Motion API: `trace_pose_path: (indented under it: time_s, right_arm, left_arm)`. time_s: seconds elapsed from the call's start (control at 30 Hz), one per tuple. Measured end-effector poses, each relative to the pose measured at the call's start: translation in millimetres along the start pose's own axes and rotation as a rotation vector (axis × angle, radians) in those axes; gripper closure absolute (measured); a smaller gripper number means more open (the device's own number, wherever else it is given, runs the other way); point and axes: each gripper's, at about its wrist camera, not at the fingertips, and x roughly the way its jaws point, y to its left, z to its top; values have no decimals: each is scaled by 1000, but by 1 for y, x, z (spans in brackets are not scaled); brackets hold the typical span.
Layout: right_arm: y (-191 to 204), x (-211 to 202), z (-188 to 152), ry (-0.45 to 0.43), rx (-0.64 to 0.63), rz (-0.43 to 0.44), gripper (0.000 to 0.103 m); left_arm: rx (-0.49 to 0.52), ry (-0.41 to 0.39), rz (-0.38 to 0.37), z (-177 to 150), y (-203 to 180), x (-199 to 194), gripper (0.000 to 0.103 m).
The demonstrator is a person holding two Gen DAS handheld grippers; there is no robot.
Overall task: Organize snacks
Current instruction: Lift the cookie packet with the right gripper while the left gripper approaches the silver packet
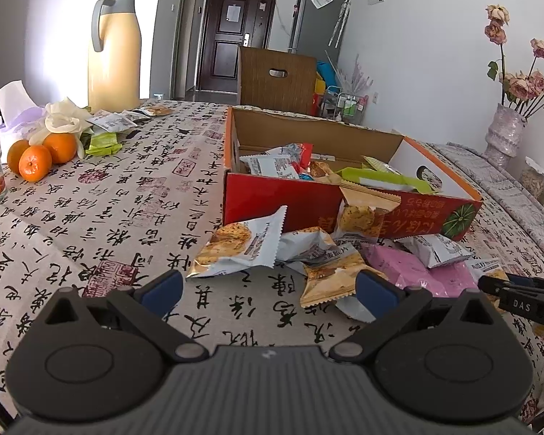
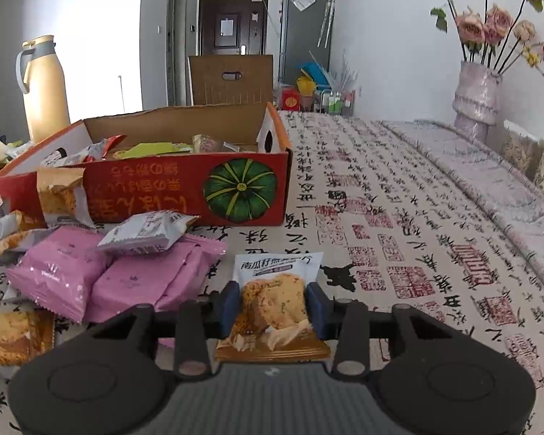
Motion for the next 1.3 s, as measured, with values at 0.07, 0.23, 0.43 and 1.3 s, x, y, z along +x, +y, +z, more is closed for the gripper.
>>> trace_pose_path:
  time_s: [0.07,0.23,0.43,1.3]
  right_arm:
    - [0,-4,-2,-9,0,3,67]
    - [-2,-12,-1,-33,10,10,83]
    - [-7,-15,2,-36,30,21,94]
    - [5,0,-2,34,-33,97,59]
  left_arm:
    - [-2,-2,4,1,1,0,0]
    - [-10,-7,13,4,4,0,0]
    - [-21,0,41,6,11,4,0]
    - [-31,-2,46,5,17,2,0]
